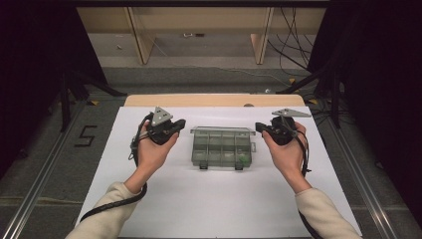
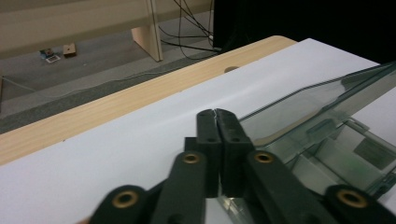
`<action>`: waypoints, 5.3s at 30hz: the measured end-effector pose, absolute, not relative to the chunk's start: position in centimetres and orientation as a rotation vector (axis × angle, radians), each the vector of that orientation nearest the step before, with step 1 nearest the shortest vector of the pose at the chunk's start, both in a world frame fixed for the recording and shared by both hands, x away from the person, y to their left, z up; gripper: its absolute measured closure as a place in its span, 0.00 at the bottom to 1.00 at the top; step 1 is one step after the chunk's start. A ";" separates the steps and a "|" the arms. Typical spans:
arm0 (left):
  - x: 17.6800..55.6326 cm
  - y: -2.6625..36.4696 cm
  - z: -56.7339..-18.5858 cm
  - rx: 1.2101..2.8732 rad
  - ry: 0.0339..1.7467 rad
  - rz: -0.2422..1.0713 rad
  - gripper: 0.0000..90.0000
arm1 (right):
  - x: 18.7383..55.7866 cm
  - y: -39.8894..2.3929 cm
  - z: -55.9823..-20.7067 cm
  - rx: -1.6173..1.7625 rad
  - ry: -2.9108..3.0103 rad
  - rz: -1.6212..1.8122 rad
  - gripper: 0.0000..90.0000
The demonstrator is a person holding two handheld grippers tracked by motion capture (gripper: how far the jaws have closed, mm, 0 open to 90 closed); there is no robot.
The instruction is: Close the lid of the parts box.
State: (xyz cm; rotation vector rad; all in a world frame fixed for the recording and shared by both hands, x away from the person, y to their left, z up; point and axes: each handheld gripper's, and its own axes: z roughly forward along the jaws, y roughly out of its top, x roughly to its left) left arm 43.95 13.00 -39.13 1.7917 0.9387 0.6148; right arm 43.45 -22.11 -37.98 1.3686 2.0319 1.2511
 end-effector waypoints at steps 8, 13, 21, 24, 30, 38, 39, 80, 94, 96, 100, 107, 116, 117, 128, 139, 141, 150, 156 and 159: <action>44.0 12.0 -38.6 1.821 0.907 0.573 1.00 | 43.2 -21.8 -37.8 1.353 2.064 1.261 1.00; 43.9 11.6 -38.5 1.865 0.875 0.565 1.00 | 43.1 -21.9 -37.9 1.354 2.093 1.249 1.00; 43.7 11.3 -39.0 1.906 0.870 0.528 1.00 | 42.9 -22.0 -38.1 1.356 2.114 1.238 1.00; 43.6 11.3 -39.2 1.919 0.866 0.518 1.00 | 42.8 -21.8 -38.2 1.362 2.126 1.226 1.00; 43.4 11.5 -39.5 1.953 0.851 0.498 1.00 | 42.8 -21.7 -38.4 1.369 2.148 1.207 1.00; 43.1 11.6 -39.9 1.986 0.848 0.487 1.00 | 42.5 -21.6 -38.8 1.371 2.181 1.183 1.00; 43.0 11.5 -40.1 1.977 0.846 0.483 1.00 | 42.5 -21.6 -38.9 1.362 2.183 1.184 1.00; 41.6 11.1 -42.4 2.059 0.848 0.418 1.00 | 41.7 -21.2 -41.1 1.375 2.291 1.068 1.00; 41.5 10.8 -42.7 2.070 0.850 0.414 1.00 | 41.7 -21.1 -41.4 1.381 2.305 1.047 1.00; 41.4 10.7 -42.8 2.067 0.853 0.401 1.00 | 41.6 -21.1 -41.5 1.384 2.303 1.045 1.00; 41.5 10.7 -43.0 2.083 0.842 0.403 1.00 | 41.7 -21.1 -41.8 1.361 2.310 1.061 1.00; 41.4 10.7 -43.1 2.092 0.848 0.408 1.00 | 41.6 -21.1 -41.8 1.371 2.327 1.038 1.00; 41.4 10.6 -43.4 2.096 0.848 0.396 1.00 | 41.6 -20.8 -42.1 1.393 2.325 1.028 1.00; 41.4 10.6 -43.5 2.095 0.849 0.395 1.00 | 41.6 -20.8 -42.1 1.392 2.329 1.027 1.00; 41.4 10.4 -43.7 2.106 0.838 0.405 1.00 | 41.6 -20.8 -42.3 1.392 2.326 1.035 1.00; 41.4 10.3 -44.0 2.115 0.845 0.401 1.00 | 41.5 -20.6 -42.5 1.400 2.341 1.006 1.00; 41.4 10.3 -44.0 2.114 0.846 0.400 1.00 | 41.5 -20.7 -42.5 1.393 2.347 1.004 1.00; 41.4 10.2 -44.2 2.124 0.839 0.406 1.00 | 41.5 -20.6 -42.7 1.394 2.347 1.000 1.00; 41.4 10.2 -44.3 2.135 0.838 0.407 1.00 | 41.5 -20.5 -42.8 1.394 2.349 0.980 1.00; 41.4 10.1 -44.4 2.141 0.834 0.407 1.00 | 41.5 -20.5 -42.9 1.385 2.358 0.989 1.00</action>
